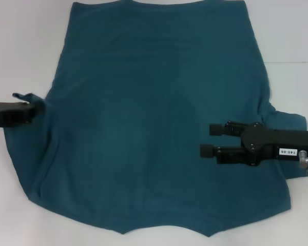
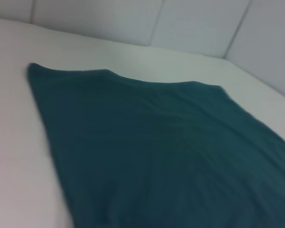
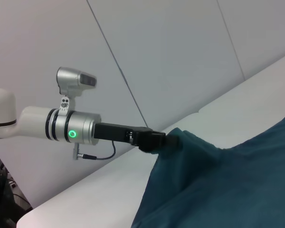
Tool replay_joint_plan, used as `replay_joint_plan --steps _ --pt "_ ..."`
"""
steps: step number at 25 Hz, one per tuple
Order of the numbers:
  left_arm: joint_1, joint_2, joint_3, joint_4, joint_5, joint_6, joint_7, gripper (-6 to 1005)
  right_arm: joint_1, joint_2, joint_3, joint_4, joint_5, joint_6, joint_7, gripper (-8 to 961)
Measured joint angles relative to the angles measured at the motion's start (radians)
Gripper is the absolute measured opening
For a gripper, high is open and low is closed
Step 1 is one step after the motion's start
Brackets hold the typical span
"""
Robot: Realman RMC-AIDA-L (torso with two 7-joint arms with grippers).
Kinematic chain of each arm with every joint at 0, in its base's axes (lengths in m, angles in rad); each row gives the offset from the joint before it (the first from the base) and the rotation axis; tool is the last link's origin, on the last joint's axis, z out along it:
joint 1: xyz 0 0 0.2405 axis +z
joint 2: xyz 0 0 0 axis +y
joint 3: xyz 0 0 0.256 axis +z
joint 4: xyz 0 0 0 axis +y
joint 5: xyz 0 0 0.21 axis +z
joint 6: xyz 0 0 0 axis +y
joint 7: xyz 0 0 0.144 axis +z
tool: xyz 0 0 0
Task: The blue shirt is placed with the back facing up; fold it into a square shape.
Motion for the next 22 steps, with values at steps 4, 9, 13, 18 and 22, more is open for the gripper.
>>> replay_joint_plan --steps 4,9,13,18,22 --pt "-0.002 -0.018 0.022 0.004 0.0 0.009 -0.017 6 0.0 0.0 0.0 0.0 0.0 0.001 -0.001 908" --pt "-0.009 -0.042 0.03 0.002 -0.015 0.017 -0.022 7 -0.001 0.0 0.0 0.002 0.0 0.002 -0.003 908" --pt "-0.023 -0.048 0.03 -0.059 -0.087 0.036 -0.025 38 -0.001 0.0 0.0 0.003 0.0 0.003 -0.005 908" --pt "-0.042 -0.048 0.03 -0.169 -0.16 -0.015 -0.004 116 0.0 0.0 0.0 0.003 0.0 0.004 -0.005 907" --pt "-0.051 -0.05 0.035 -0.211 -0.17 -0.047 0.003 191 0.001 0.0 0.0 0.003 0.0 0.007 -0.005 907"
